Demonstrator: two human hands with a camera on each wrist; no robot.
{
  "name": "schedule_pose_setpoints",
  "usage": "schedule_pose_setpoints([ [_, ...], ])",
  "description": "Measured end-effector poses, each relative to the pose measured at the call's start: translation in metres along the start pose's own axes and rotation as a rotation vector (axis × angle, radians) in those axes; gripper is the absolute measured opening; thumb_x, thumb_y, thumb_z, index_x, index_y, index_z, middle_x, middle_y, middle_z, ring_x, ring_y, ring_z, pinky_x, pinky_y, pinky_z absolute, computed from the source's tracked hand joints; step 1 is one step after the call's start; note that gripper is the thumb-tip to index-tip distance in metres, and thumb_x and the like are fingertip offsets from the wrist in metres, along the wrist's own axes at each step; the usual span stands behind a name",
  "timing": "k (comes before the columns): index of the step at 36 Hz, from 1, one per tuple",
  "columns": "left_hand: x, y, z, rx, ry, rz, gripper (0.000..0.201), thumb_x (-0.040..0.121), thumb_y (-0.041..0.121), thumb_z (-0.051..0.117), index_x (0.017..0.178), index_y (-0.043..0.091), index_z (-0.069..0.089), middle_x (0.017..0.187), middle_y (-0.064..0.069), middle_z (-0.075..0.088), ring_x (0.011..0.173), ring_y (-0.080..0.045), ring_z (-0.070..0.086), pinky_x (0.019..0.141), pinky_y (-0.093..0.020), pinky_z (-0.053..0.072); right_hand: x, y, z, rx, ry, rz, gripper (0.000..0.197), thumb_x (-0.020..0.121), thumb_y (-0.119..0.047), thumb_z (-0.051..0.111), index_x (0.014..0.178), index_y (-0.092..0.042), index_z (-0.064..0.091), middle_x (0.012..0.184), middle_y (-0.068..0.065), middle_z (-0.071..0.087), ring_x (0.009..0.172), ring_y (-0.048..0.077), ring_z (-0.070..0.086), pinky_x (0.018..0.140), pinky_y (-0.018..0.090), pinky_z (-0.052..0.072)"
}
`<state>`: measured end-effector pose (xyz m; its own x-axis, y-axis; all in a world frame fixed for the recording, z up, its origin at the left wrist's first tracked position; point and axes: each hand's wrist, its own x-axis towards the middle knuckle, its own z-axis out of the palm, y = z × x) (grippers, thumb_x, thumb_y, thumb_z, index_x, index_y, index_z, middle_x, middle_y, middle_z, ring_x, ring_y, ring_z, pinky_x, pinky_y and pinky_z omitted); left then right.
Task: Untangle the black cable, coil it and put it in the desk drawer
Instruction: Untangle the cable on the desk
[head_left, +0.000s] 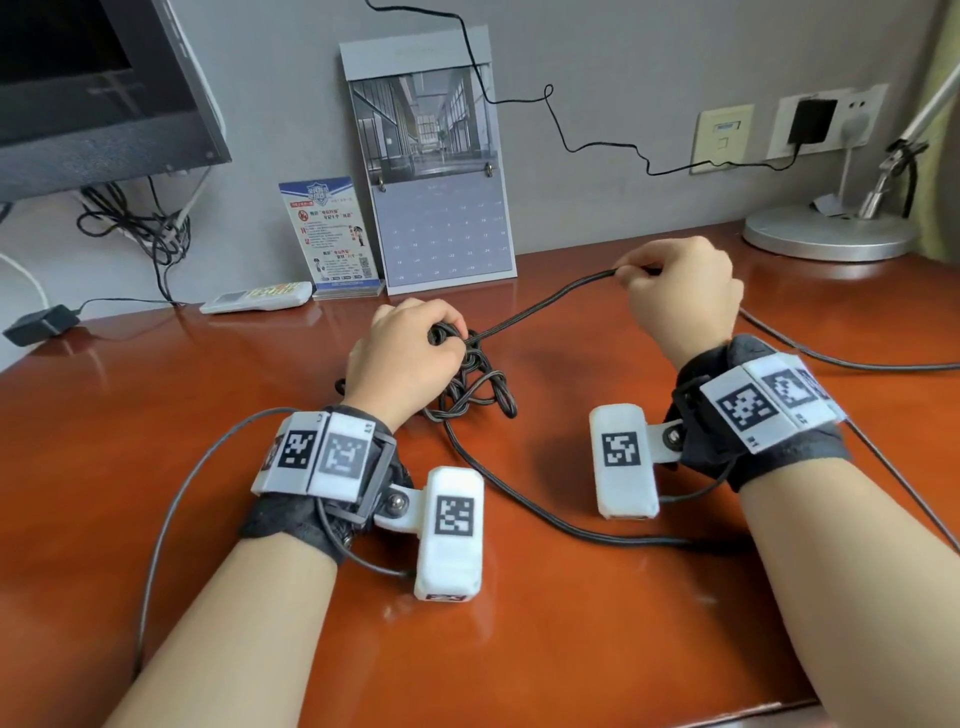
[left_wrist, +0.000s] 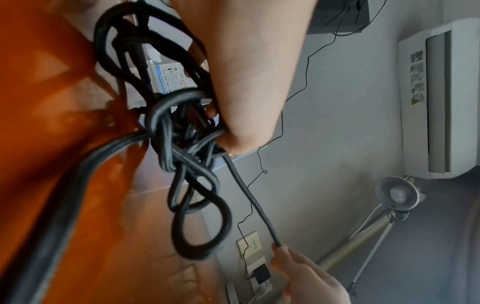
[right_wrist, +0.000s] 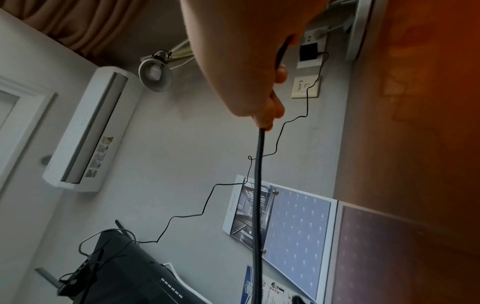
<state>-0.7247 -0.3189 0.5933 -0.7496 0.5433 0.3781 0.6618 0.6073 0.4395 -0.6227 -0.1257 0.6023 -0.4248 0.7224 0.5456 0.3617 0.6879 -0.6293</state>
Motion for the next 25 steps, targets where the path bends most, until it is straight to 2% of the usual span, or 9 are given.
schedule_pose_setpoints([
  [4, -0.001, 0.006, 0.002, -0.014, -0.008, 0.013, 0.019, 0.088, 0.020, 0.047, 0.088, 0.035, 0.059, 0.109, 0.018, 0.052, 0.113, -0.011, 0.038, 0.078, -0.030, 0.025, -0.002, -0.002, 0.001, 0.030, 0.037, 0.074, 0.022, 0.086, -0.016, 0.052, 0.090, -0.024, 0.072, 0.096, 0.002, 0.069, 0.101, 0.029, 0.056, 0.093, 0.040, 0.035],
  [7, -0.002, 0.009, 0.004, -0.021, -0.018, 0.035, 0.019, 0.087, 0.020, 0.047, 0.089, 0.035, 0.059, 0.110, 0.019, 0.052, 0.111, -0.010, 0.037, 0.079, -0.030, 0.024, -0.002, -0.001, 0.001, 0.102, 0.044, 0.132, 0.018, 0.084, -0.016, 0.053, 0.078, -0.027, 0.066, 0.087, -0.001, 0.066, 0.095, 0.028, 0.059, 0.095, 0.043, 0.041],
  [10, -0.003, 0.008, 0.005, -0.019, -0.057, 0.065, 0.018, 0.087, 0.018, 0.048, 0.086, 0.034, 0.056, 0.109, 0.020, 0.051, 0.112, -0.010, 0.036, 0.082, -0.032, 0.024, -0.003, 0.001, 0.001, 0.042, -0.027, 0.126, 0.018, 0.084, -0.017, 0.053, 0.082, -0.026, 0.068, 0.089, 0.001, 0.067, 0.097, 0.030, 0.059, 0.096, 0.044, 0.041],
  [12, -0.003, 0.006, 0.005, -0.033, -0.075, 0.068, 0.019, 0.086, 0.017, 0.048, 0.085, 0.034, 0.055, 0.108, 0.020, 0.049, 0.112, -0.009, 0.036, 0.083, -0.031, 0.024, -0.003, 0.001, 0.003, -0.030, -0.155, 0.038, 0.021, 0.083, -0.016, 0.052, 0.089, -0.025, 0.070, 0.096, 0.004, 0.069, 0.101, 0.032, 0.058, 0.096, 0.044, 0.042],
  [14, -0.002, 0.006, 0.003, -0.060, -0.077, 0.053, 0.019, 0.086, 0.017, 0.050, 0.087, 0.035, 0.055, 0.109, 0.019, 0.049, 0.113, -0.009, 0.036, 0.084, -0.031, 0.024, -0.006, -0.001, 0.006, -0.059, -0.355, -0.119, 0.019, 0.082, -0.015, 0.053, 0.085, -0.025, 0.069, 0.089, 0.004, 0.068, 0.096, 0.030, 0.059, 0.091, 0.041, 0.046],
  [17, -0.001, 0.009, 0.002, -0.060, -0.100, 0.040, 0.016, 0.085, 0.020, 0.052, 0.091, 0.035, 0.054, 0.111, 0.018, 0.048, 0.118, -0.010, 0.035, 0.086, -0.031, 0.025, -0.019, -0.018, 0.010, 0.004, -0.684, -0.322, 0.011, 0.085, -0.017, 0.059, 0.078, -0.021, 0.067, 0.073, -0.003, 0.064, 0.076, 0.018, 0.057, 0.068, 0.017, 0.046],
  [19, -0.002, 0.010, 0.002, -0.068, -0.106, 0.034, 0.015, 0.085, 0.021, 0.052, 0.089, 0.036, 0.053, 0.110, 0.018, 0.049, 0.117, -0.011, 0.036, 0.086, -0.031, 0.026, -0.027, -0.031, 0.014, 0.053, -0.767, -0.402, 0.009, 0.087, -0.026, 0.063, 0.082, -0.022, 0.070, 0.076, -0.006, 0.064, 0.074, 0.010, 0.055, 0.064, 0.011, 0.040],
  [22, -0.003, 0.009, 0.000, -0.110, -0.101, 0.034, 0.016, 0.083, 0.021, 0.051, 0.081, 0.037, 0.052, 0.108, 0.019, 0.051, 0.114, -0.009, 0.036, 0.086, -0.031, 0.027, -0.029, -0.036, 0.021, 0.056, -0.669, -0.428, 0.014, 0.088, -0.034, 0.063, 0.086, -0.023, 0.072, 0.073, -0.009, 0.059, 0.077, 0.013, 0.054, 0.071, 0.026, 0.044],
  [25, -0.003, 0.012, 0.000, -0.174, -0.103, 0.008, 0.013, 0.078, 0.027, 0.048, 0.075, 0.039, 0.052, 0.101, 0.020, 0.055, 0.109, -0.012, 0.041, 0.093, -0.036, 0.036, -0.028, -0.038, 0.021, 0.003, -0.486, -0.427, 0.016, 0.088, -0.035, 0.061, 0.088, -0.025, 0.073, 0.071, -0.009, 0.056, 0.077, 0.013, 0.051, 0.067, 0.025, 0.035],
])
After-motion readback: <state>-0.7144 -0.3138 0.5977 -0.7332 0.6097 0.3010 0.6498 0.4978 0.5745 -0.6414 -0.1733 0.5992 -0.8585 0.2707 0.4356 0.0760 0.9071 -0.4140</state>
